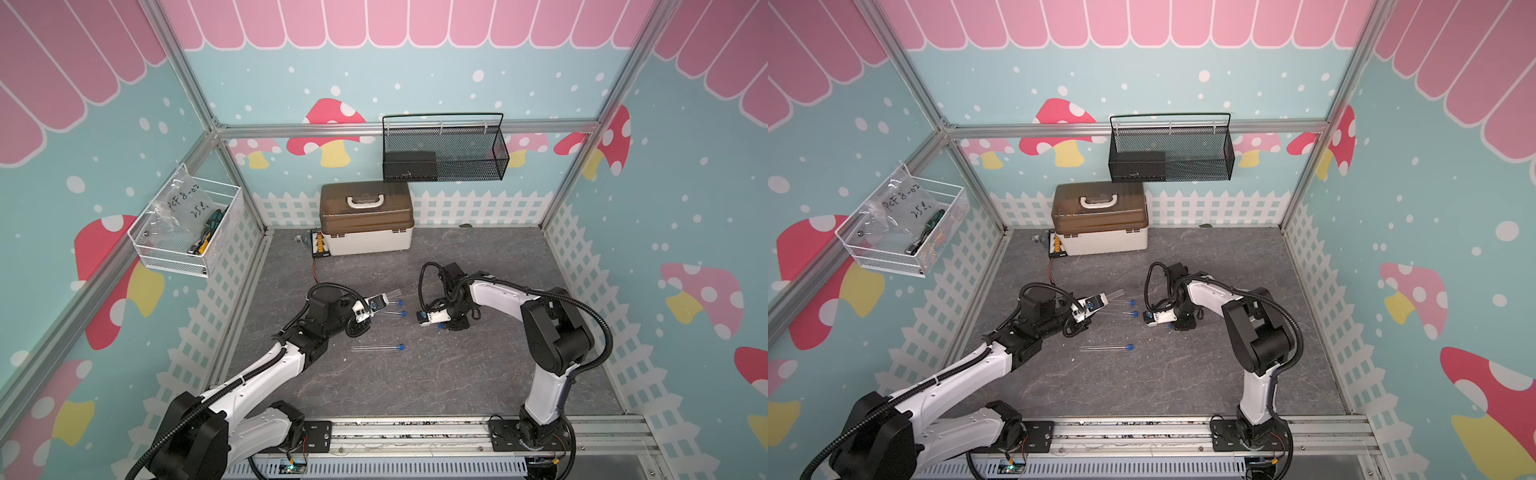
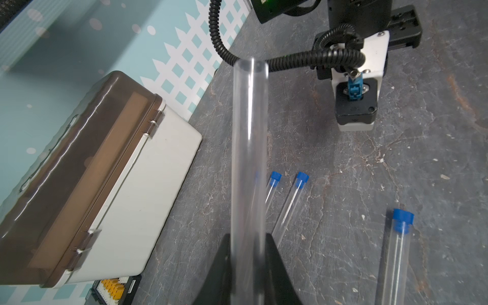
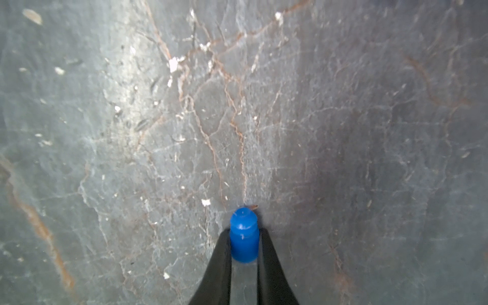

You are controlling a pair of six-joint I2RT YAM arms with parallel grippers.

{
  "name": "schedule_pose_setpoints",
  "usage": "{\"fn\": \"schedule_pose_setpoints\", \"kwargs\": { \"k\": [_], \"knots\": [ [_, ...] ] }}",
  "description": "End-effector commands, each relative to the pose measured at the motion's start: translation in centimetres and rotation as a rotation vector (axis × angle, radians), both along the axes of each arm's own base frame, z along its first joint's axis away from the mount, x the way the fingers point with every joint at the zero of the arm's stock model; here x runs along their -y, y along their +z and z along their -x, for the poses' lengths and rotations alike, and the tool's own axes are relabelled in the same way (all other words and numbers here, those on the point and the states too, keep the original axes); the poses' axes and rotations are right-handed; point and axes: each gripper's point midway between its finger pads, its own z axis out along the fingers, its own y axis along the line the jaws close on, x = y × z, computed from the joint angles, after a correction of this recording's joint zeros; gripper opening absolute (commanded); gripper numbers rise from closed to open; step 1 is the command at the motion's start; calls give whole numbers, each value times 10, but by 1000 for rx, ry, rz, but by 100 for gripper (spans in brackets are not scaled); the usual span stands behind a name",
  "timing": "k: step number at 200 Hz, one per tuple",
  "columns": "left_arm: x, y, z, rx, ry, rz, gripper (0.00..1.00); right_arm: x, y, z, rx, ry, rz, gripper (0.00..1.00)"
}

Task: Insert stoppers into test tubes
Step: Pick up the stopper from the center of the board.

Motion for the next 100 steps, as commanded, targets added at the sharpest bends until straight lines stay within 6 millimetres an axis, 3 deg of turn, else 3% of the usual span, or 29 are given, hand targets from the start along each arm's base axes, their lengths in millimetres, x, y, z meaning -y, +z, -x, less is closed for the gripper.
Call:
{"fn": "schedule_pose_setpoints", "kwargs": {
  "k": [1, 69, 100],
  "knots": [
    [0, -7, 3, -6, -24, -17, 0, -3, -1, 16, -58, 4, -28, 12],
    [5, -18, 8, 9, -78, -90, 0, -10, 33, 22, -28, -80, -124, 10],
    [11, -28, 14, 37, -119, -164, 0, -8, 48, 17, -44, -269, -130, 10]
  ]
}}
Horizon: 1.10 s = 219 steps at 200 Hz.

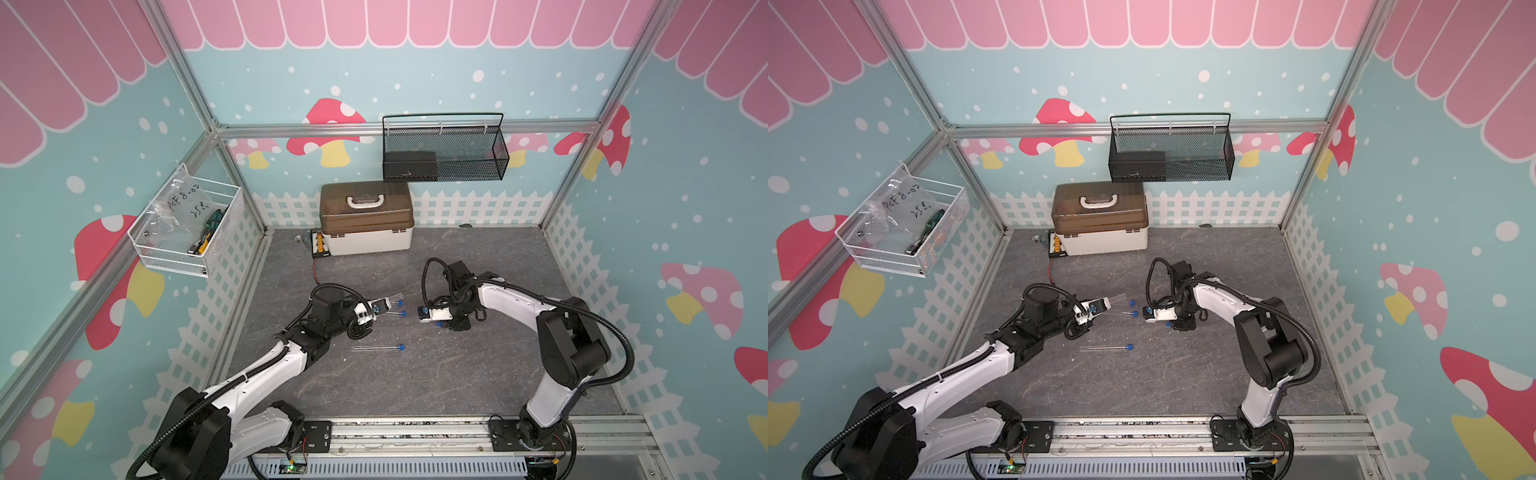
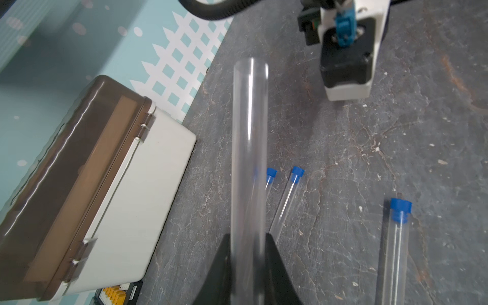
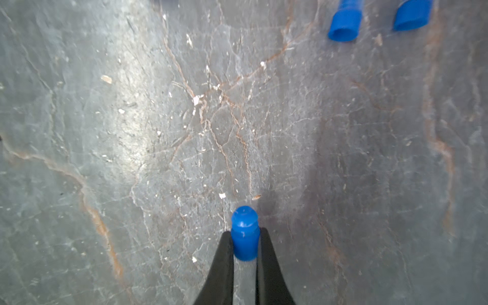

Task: Insert stoppers into test tubes
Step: Pick up the stopper from the center of the board, then insert the stopper into the test tube.

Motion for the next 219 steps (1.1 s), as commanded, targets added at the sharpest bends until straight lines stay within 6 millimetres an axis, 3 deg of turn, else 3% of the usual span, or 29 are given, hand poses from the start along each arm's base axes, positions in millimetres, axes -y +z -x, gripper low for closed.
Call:
{"fn": "schedule_pose_setpoints", "kwargs": {
  "k": [1, 69, 96, 154, 219],
  "knots": [
    [3, -15, 8, 23, -59, -90, 0, 0, 11, 7, -67, -142, -25, 10],
    [15, -38, 11, 100, -147, -300, 0, -30, 69, 28, -119, -180, -260, 9],
    [22, -46, 12, 117, -163, -347, 0, -42, 83, 36, -139, -168, -301, 9],
    [24, -44, 12, 140, -159, -344, 0, -58, 93, 41, -145, -130, -314, 10],
    [30, -46, 19, 137, -167, -322, 0, -67, 85, 43, -169, -111, -304, 10]
  ]
}}
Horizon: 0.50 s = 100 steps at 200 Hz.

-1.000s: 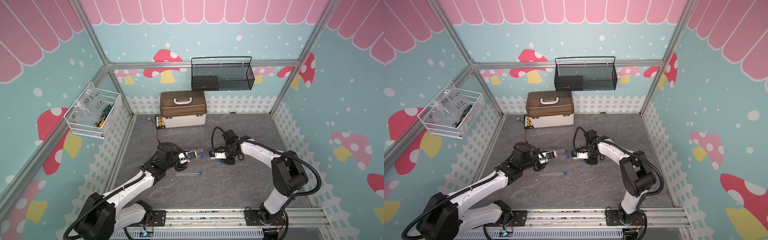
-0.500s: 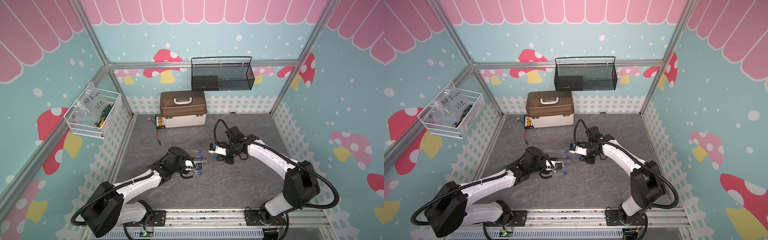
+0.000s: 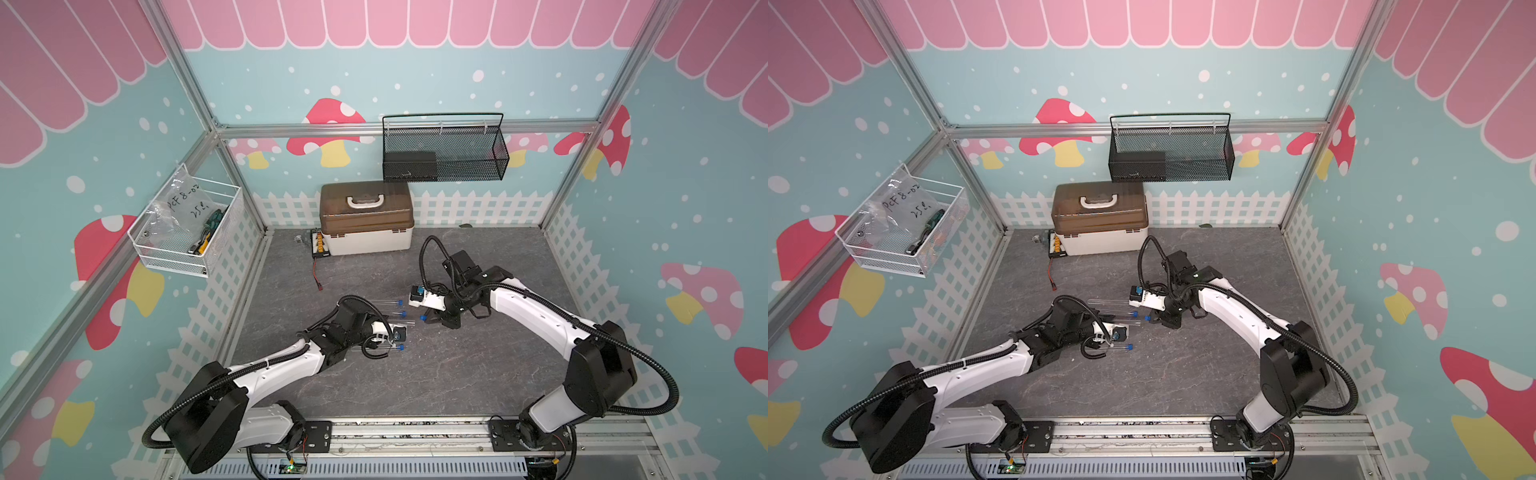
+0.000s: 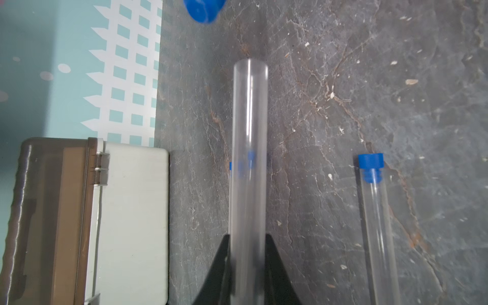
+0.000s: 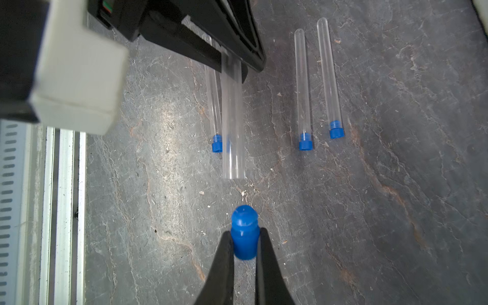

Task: Insert stoppers into test tubes
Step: Insert the stopper into the test tube.

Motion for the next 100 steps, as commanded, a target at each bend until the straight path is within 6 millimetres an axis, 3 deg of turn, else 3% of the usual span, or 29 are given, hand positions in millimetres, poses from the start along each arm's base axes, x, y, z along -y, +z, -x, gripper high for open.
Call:
{"fn": "schedule_pose_setpoints", "kwargs": {
  "k": [1, 100],
  "knots": [
    [4, 3, 2, 28, -15, 4, 0, -8, 0, 6, -43, 22, -13, 10],
    [7, 5, -2, 21, 9, 21, 0, -10, -5, 8, -47, 31, -4, 10]
  ]
}}
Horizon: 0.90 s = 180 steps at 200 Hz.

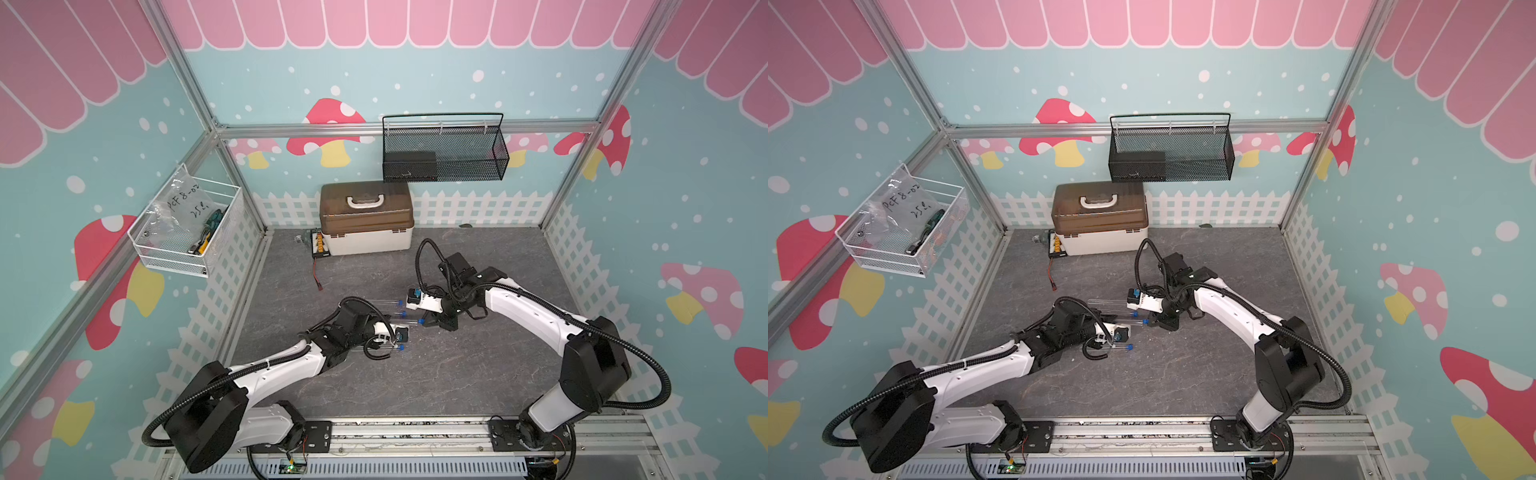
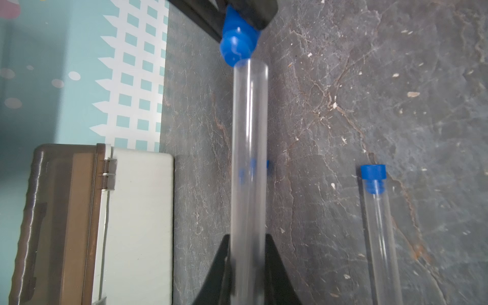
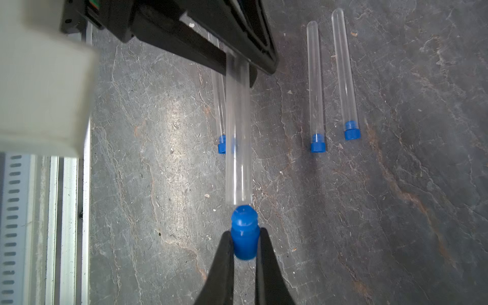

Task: Insert stoppers into test tubes
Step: Insert the stopper into the test tube.

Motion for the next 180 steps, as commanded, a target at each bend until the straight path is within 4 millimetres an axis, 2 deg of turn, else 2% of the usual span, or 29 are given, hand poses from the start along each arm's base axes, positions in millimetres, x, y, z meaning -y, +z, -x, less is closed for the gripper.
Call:
{"fn": "schedule_pose_setpoints", "kwargs": {
  "k": [1, 141, 180],
  "knots": [
    [3, 2, -2, 8, 5, 11, 0, -6, 3, 4, -21, 20, -12, 10],
    [24, 18, 6, -12, -35, 136, 0, -15, 3, 3, -29, 39, -3, 9],
    [27, 14, 12, -2, -66, 108, 0, -18, 8, 3, -30, 34, 4, 6]
  ]
}}
